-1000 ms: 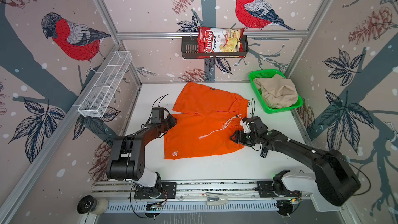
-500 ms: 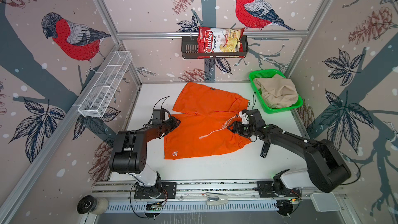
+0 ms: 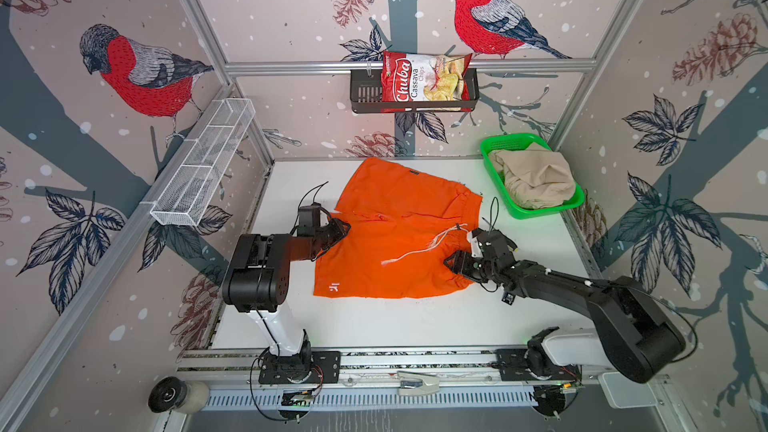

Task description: Fold and stack the shorts

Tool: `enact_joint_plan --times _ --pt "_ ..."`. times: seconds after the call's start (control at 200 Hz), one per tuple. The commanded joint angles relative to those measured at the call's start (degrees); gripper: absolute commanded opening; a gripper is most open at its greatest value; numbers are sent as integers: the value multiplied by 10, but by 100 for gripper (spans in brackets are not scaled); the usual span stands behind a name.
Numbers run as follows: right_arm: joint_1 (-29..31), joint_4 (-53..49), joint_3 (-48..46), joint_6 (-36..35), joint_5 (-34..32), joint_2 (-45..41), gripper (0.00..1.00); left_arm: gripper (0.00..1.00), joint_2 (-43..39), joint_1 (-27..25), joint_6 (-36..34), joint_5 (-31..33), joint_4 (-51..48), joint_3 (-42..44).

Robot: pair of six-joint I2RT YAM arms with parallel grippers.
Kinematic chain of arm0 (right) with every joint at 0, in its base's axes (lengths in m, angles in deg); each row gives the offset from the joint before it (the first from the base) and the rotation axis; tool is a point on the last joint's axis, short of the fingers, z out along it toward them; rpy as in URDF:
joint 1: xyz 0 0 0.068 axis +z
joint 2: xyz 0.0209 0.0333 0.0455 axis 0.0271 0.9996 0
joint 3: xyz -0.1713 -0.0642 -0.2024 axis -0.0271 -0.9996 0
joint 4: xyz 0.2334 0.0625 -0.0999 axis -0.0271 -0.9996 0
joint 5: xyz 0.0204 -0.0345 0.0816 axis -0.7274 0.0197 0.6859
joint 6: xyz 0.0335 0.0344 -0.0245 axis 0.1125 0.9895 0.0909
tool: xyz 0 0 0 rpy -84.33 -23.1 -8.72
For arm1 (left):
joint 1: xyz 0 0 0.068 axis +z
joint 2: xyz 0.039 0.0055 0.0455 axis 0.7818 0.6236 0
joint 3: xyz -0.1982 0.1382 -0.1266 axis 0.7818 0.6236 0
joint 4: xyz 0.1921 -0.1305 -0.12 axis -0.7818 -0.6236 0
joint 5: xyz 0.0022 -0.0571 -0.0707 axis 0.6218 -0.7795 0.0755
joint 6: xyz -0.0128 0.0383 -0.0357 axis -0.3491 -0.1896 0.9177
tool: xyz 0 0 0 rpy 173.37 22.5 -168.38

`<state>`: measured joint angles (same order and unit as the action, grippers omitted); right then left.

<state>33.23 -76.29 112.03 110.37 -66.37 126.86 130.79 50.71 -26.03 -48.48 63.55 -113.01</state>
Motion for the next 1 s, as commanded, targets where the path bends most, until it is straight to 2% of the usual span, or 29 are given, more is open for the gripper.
enact_joint_plan --times 0.0,0.135,0.285,0.525,0.635,0.831,0.996 --pt "18 -20 -11 60 -19 -3 69 37 26 6 -10 53 -76 -25" --pt "19 -34 40 58 -29 -11 71 37 38 8 -19 53 -107 -88" --pt "11 -89 118 14 -35 -26 72 39 -9 9 -32 53 -149 -111" --pt "-21 -112 167 -32 -18 4 72 40 -154 6 -18 32 -166 -18" --pt "-24 -111 169 -44 -10 31 72 39 -190 6 -20 35 -172 25" --pt "-25 -102 143 -46 -2 62 71 39 -156 5 -14 31 -139 54" --pt "-28 -73 114 -36 -4 81 71 38 -122 9 -10 76 -111 59"
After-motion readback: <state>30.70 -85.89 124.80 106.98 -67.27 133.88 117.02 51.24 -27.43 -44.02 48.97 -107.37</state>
